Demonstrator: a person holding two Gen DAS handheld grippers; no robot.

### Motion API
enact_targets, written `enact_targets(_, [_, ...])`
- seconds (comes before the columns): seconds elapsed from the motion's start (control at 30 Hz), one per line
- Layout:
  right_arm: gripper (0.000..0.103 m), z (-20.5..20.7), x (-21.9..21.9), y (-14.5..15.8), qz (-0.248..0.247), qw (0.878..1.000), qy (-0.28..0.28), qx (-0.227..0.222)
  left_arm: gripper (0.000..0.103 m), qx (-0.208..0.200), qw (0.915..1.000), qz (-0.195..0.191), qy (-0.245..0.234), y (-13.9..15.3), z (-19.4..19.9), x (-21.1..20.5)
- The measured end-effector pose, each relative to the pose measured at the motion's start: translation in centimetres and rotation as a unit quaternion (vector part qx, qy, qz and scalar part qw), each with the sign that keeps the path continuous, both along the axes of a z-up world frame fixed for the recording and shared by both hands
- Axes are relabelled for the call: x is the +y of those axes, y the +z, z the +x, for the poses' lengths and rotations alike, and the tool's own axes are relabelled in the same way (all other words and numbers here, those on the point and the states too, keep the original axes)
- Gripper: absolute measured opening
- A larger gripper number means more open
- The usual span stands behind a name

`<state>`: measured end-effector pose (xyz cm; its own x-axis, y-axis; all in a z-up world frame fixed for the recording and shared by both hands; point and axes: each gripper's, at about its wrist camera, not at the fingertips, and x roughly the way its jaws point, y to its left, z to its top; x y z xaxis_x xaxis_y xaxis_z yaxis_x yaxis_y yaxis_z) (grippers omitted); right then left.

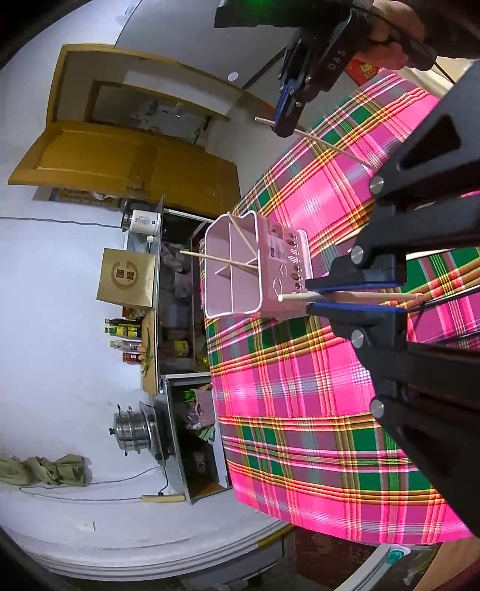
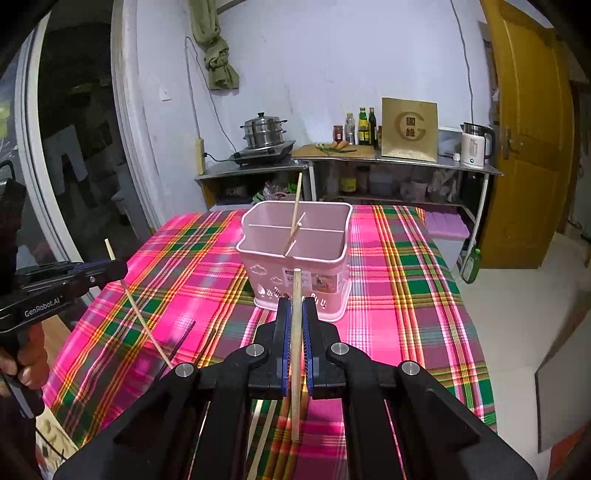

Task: Organize utensils
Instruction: 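Lift and carry both held chopsticks over the pink basket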

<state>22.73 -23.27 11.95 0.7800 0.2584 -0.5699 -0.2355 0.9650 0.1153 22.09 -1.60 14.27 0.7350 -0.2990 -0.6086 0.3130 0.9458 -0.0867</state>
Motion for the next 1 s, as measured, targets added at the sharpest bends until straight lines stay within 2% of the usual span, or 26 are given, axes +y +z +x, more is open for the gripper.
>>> enact_targets(0.4, [0.006, 1.5, 1.2, 1.6, 0.0, 1.0, 0.021, -0.011, 0.006, 0.002, 0.9999, 0.002, -0.012, 1.9, 2.3, -0.8])
enact_targets(0.67, [0.006, 4.6, 2.6, 3.9, 0.017, 0.999, 0.042, -0.023, 0.006, -0.008, 0.9998, 0.014, -0.015, 4.2, 5.4, -1.8])
enact_targets(1.0, [0.006, 8.7, 2.7, 7.2, 0.049, 0.997, 0.047, -0.043, 0.006, -0.029, 0.9993, 0.002, -0.023, 7.6, 9.4, -2.6])
